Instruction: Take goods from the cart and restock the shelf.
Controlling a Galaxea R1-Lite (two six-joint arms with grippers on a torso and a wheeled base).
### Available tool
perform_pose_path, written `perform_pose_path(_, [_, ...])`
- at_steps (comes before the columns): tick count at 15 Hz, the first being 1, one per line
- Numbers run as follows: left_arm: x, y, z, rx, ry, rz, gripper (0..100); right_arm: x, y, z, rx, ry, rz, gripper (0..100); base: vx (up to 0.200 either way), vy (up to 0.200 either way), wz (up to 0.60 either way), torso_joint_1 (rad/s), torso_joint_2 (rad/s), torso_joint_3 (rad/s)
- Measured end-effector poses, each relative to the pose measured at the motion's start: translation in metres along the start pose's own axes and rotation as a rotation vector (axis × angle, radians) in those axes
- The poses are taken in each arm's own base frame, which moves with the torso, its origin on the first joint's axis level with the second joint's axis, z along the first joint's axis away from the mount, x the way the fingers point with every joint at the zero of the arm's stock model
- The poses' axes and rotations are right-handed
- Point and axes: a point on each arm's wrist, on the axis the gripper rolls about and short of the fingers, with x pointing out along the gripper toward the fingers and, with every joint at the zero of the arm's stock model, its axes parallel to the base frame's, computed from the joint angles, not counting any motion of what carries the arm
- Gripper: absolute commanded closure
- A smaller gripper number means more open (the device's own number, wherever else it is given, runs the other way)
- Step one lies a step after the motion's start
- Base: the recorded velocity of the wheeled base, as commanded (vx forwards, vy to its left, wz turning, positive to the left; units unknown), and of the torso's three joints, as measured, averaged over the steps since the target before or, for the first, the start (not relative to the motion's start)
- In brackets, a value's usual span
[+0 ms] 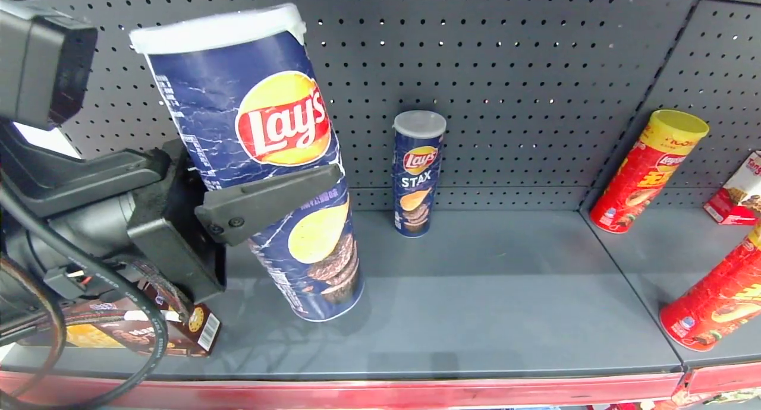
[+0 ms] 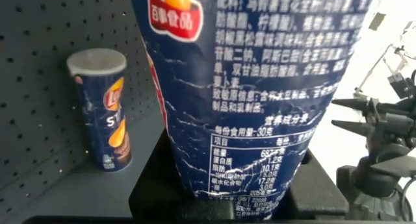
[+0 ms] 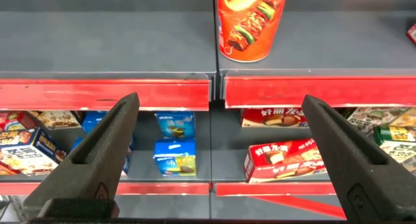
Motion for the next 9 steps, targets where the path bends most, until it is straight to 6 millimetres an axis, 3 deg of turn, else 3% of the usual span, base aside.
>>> perform_pose_path(9, [0.000, 0.003, -0.017, -0.021, 0.030, 0.010, 100, 0.000, 0.000, 0.000, 0.000, 0.000, 0.002, 0, 0.000, 0.000, 0.00, 0.000, 0.00, 0.000])
